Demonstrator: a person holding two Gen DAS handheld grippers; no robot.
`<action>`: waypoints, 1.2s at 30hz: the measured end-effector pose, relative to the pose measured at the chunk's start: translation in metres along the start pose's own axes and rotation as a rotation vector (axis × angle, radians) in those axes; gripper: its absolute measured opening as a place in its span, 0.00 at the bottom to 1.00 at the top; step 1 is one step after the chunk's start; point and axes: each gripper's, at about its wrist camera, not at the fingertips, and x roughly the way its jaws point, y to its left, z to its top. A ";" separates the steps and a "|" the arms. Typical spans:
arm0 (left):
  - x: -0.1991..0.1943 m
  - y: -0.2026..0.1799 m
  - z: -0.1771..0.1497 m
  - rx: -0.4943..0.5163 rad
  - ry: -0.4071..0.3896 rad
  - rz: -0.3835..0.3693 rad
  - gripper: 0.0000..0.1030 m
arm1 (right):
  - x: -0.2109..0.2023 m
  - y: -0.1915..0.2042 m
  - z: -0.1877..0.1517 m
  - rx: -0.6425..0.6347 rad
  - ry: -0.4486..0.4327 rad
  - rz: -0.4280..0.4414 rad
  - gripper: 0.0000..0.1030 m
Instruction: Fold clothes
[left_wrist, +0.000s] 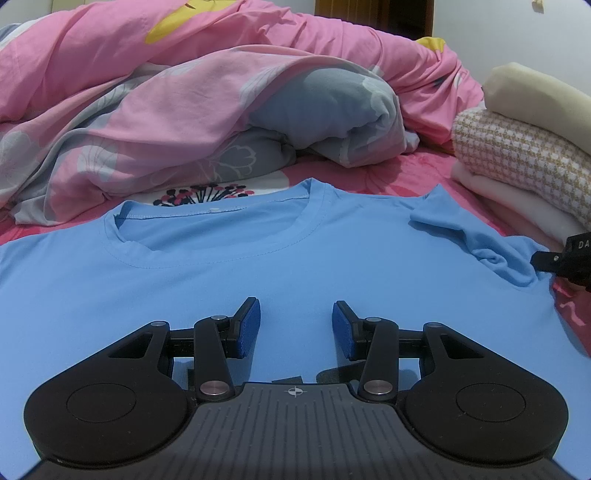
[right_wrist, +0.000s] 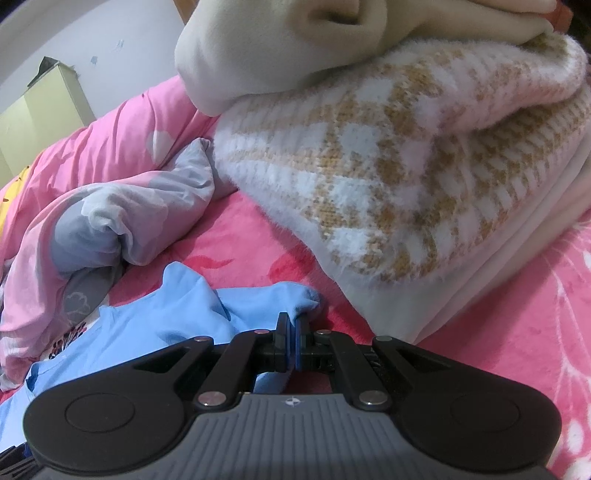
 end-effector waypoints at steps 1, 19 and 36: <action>0.000 0.000 0.000 0.000 0.000 0.000 0.42 | 0.000 0.000 0.000 0.000 0.001 0.000 0.02; 0.000 0.000 0.000 0.001 -0.001 0.001 0.42 | 0.001 0.000 -0.001 -0.009 0.006 -0.003 0.02; 0.000 0.000 0.000 0.001 -0.001 0.001 0.42 | 0.002 0.000 -0.001 -0.016 0.006 -0.005 0.02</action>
